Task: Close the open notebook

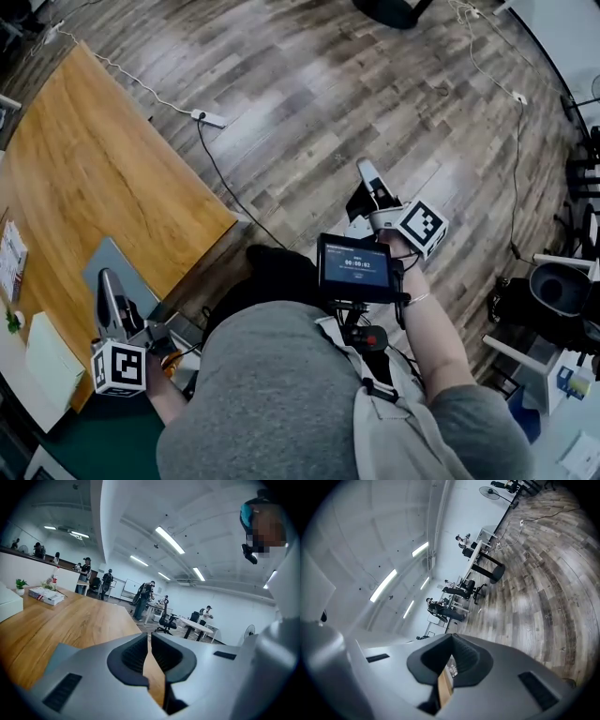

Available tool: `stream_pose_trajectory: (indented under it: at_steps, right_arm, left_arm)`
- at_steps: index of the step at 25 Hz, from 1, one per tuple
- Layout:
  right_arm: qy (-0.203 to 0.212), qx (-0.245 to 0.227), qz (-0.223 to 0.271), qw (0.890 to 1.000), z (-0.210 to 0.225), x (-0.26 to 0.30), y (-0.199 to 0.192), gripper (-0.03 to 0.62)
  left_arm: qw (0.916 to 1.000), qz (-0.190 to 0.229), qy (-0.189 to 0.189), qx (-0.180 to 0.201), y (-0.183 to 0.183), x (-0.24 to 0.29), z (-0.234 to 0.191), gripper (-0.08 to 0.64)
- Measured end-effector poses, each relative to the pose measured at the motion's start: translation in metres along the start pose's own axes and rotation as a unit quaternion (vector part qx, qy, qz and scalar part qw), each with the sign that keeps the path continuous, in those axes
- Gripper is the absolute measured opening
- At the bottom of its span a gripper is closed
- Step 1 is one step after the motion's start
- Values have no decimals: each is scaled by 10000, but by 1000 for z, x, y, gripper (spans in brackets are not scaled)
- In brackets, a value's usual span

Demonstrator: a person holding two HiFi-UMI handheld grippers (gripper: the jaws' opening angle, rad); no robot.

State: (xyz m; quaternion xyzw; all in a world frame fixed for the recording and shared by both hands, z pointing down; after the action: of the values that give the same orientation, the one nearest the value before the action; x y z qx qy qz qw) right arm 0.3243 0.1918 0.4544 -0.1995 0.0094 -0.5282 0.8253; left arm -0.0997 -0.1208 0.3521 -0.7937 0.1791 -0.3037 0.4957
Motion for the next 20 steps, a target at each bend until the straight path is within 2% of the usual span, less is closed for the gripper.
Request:
stream_pose_trajectory:
  at_steps: [6,10,12,13,14,16,17,18,20]
  right_arm:
    - [82,-172,-210,9996,-8,7,-1,6]
    - [334,-133,-479,9982,-12,19,-13,6]
    - [371,-357,-647,9966,1,13,-17,6]
    - [226,-654,-808,9943,14,10,-16,6]
    - [-66,-1057,-1052,9888,31,9,-13,6]
    - [-866,-1780,-1577,9675,68,12,-10,6]
    - [-1219,-1930,-1751,9577,83,11,-12,6]
    - [-1492,-2010,-1866,9500,92,7,-14,6]
    - [-1782,-2233,-1940,9385,97,3,-12,6]
  left_arm:
    - [9996,108,154,-208,-3,-12,-4,29]
    - [9987,263,378,-203,-3,-26,-13,29]
    - [9981,226,552,-182,-9,-23,-21,29]
    - [9968,175,756,-181,-12,-22,-25,29]
    - [9939,104,1082,-161,-15,-25,-29,29]
    - [9825,-265,1839,125,-27,-35,-38,44]
    - [9751,-642,2072,452,-36,-36,-42,131]
    - [9664,-1108,2154,858,-49,-32,-44,199]
    - [9458,-1994,1971,1640,-80,-19,-40,253]
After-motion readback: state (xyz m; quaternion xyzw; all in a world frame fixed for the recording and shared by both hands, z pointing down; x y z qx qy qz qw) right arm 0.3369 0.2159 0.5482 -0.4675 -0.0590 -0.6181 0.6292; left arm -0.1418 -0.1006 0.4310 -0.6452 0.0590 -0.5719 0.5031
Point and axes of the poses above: the fingertips, and each gripper's own axes: x forward along the fingers, z to its right, y out of its top, the point moved 7 cm from there along -x, backward along the fingers, and after that the axes turned 3 degrees about -z, right-handed, at the moved point
